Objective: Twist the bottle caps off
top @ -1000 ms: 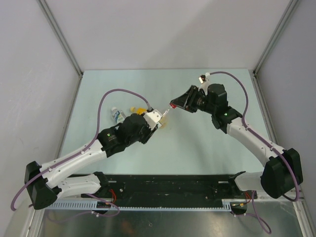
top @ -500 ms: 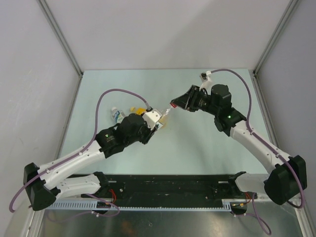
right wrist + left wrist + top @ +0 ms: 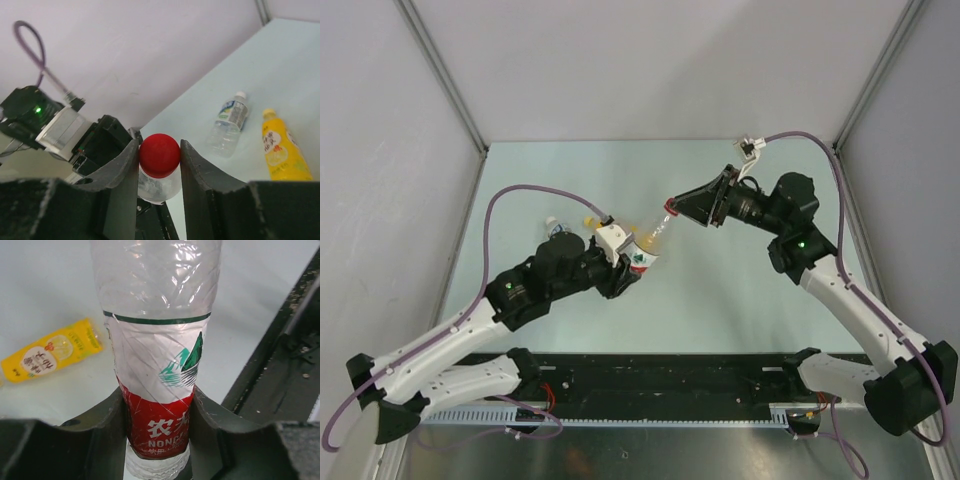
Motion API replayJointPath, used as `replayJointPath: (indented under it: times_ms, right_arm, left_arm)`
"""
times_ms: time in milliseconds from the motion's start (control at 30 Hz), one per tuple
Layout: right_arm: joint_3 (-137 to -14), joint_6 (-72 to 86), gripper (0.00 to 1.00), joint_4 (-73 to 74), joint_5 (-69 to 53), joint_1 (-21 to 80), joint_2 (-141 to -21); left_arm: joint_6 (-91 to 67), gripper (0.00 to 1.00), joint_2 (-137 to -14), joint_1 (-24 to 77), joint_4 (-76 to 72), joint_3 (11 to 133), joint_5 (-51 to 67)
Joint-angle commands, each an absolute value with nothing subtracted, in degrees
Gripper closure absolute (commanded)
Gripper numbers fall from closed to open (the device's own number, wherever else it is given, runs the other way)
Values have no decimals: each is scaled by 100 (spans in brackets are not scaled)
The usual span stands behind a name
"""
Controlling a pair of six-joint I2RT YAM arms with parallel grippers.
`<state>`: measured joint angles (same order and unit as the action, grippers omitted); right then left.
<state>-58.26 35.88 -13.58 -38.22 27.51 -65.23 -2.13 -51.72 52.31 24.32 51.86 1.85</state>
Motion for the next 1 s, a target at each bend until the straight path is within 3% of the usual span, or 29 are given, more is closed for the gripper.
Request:
replayJointPath:
  times_ms: [0, 633, 900, 967]
  right_arm:
    - [-5901, 3424, 100, -1640, -5102, 2901, -6307]
    - [-5901, 3208, 100, -2122, -7029, 2582, -5646]
    - [-5905, 3223, 100, -1903, -6709, 2465, -5536]
    - [-5899, 3267, 95, -1884, -6592, 2473, -5563]
  left_arm:
    - [-385, 100, -4989, 5259, 1178, 5250, 1546]
    - [-1091, 100, -4735, 5048, -544, 4975, 4449]
    - [-1242, 100, -4717, 5016, -650, 4815, 4192]
    - [-1227, 100, -4741, 5016, -609, 4761, 3988]
